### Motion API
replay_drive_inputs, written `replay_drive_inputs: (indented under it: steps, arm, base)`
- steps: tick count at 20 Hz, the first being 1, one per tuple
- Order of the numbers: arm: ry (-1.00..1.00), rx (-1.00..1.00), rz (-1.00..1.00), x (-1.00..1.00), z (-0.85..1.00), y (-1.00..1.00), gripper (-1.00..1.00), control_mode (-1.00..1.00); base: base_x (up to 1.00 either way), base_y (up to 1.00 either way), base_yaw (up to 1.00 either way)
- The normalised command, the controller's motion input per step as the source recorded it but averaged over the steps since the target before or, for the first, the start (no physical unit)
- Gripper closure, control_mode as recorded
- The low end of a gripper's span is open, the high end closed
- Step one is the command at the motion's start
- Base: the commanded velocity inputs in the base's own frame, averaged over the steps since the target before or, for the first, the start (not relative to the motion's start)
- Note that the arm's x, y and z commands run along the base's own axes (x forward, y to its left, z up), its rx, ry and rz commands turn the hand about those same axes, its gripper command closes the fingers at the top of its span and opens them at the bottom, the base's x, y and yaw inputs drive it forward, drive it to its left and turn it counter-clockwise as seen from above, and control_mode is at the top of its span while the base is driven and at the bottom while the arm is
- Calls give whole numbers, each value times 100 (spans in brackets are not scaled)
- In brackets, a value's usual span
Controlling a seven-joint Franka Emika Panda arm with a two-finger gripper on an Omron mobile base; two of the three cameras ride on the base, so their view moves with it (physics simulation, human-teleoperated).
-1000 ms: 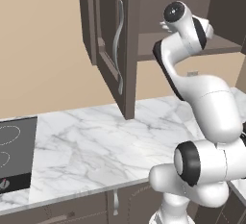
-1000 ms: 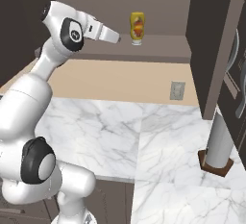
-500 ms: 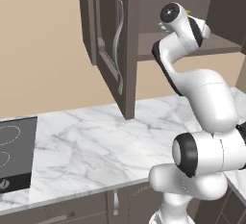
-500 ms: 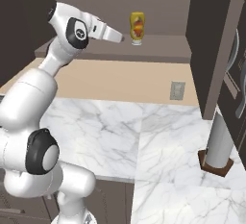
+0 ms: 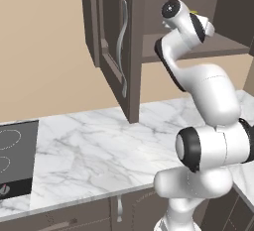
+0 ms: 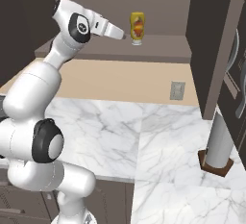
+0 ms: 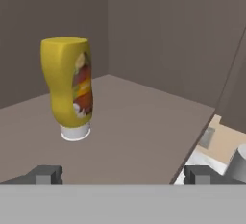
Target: Move the mayonnaise and mustard from the cabinet to the dining counter.
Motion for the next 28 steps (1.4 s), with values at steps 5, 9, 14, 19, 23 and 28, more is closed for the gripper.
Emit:
replay_drive_inputs:
  steps: [5, 9, 14, 19, 23, 28]
  arm:
    - [0, 0, -4, 22, 0, -1, -100, -100]
    - [0, 0, -4, 24, 0, -3, -100, -100]
    - [0, 0, -3, 24, 0, -4, -100, -100]
    - [1, 0, -3, 21, 0, -7, -100, -100]
    - [2, 0, -3, 21, 0, -7, -100, -100]
    - [2, 0, -3, 22, 0, -5, -100, -100]
  base:
    - [0, 0, 0]
    - [0, 0, 0]
    - [0, 0, 0]
    - [0, 0, 0]
    - [0, 0, 0]
    - [0, 0, 0]
